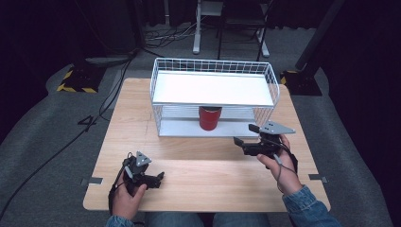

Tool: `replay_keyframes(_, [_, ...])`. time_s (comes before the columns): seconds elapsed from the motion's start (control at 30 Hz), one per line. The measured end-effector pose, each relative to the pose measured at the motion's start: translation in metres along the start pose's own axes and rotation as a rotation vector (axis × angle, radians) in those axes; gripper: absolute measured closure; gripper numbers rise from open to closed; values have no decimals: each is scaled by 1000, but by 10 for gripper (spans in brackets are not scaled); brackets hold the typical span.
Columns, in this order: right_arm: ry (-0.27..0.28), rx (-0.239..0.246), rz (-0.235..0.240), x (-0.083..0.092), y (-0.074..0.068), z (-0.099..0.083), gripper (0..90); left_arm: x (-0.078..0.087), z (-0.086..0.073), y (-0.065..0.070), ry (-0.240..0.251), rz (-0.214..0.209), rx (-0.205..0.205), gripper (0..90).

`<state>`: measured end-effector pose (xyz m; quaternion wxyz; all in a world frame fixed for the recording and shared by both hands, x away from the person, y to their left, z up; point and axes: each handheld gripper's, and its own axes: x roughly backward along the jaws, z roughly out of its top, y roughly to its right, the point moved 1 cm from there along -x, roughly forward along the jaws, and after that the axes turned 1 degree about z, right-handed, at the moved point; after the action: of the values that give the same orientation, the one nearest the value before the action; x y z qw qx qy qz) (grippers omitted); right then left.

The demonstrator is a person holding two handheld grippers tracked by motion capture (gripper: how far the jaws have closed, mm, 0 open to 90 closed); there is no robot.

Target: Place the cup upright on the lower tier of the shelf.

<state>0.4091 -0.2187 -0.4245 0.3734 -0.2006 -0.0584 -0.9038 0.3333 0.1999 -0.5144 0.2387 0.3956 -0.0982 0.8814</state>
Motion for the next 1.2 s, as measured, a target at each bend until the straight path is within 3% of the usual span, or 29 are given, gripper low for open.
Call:
replay_keyframes(0.4, [-23,3,-25,40,13,-12,157,1,-1,0,2,-1,-1,2])
replay_keyframes(0.73, [-83,-24,-64,76,23,-39,157,-2,3,-2,-2,8,5,1])
replay_keyframes(1.2, [-193,-115,-110,92,33,-87,158,-5,6,-3,-1,20,21,1])
